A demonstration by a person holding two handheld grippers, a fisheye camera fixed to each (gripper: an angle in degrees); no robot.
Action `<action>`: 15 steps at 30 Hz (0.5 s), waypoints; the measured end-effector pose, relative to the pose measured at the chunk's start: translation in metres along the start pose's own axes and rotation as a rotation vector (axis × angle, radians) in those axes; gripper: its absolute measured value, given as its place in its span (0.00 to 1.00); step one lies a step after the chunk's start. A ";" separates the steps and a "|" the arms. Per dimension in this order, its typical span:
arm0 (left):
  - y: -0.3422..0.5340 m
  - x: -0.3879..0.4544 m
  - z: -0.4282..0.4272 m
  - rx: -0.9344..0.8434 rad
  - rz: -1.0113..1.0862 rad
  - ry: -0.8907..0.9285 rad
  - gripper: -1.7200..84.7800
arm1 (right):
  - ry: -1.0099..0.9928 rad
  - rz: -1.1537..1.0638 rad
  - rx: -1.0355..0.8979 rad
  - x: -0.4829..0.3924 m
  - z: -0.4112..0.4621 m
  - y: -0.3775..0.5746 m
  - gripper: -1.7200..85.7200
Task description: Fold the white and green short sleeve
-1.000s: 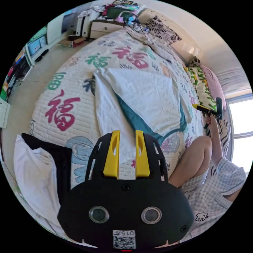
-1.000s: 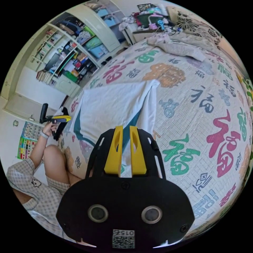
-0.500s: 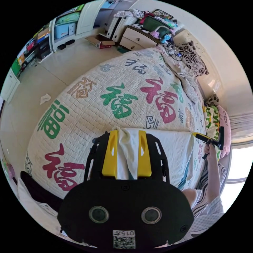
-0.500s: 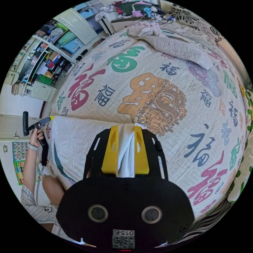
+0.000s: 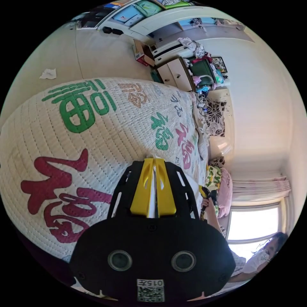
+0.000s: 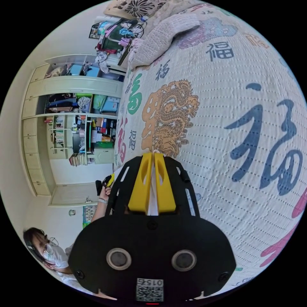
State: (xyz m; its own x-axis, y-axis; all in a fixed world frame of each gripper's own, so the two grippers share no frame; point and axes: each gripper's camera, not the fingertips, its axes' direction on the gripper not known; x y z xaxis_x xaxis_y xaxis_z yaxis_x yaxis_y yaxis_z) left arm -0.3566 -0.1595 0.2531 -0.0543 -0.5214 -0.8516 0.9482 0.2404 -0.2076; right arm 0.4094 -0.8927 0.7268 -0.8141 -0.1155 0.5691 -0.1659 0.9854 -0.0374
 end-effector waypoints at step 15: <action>0.125 0.079 -0.034 -0.267 0.433 -0.404 0.16 | 0.506 -0.460 -0.327 -0.065 0.083 0.161 0.18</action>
State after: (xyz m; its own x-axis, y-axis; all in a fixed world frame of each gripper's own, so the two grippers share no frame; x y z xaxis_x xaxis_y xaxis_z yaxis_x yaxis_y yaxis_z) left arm -0.2528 -0.1427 0.1440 0.4868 -0.5858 -0.6480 0.7445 0.6663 -0.0430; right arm 0.3892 -0.7369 0.6155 -0.3346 -0.5307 0.7787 -0.1893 0.8474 0.4961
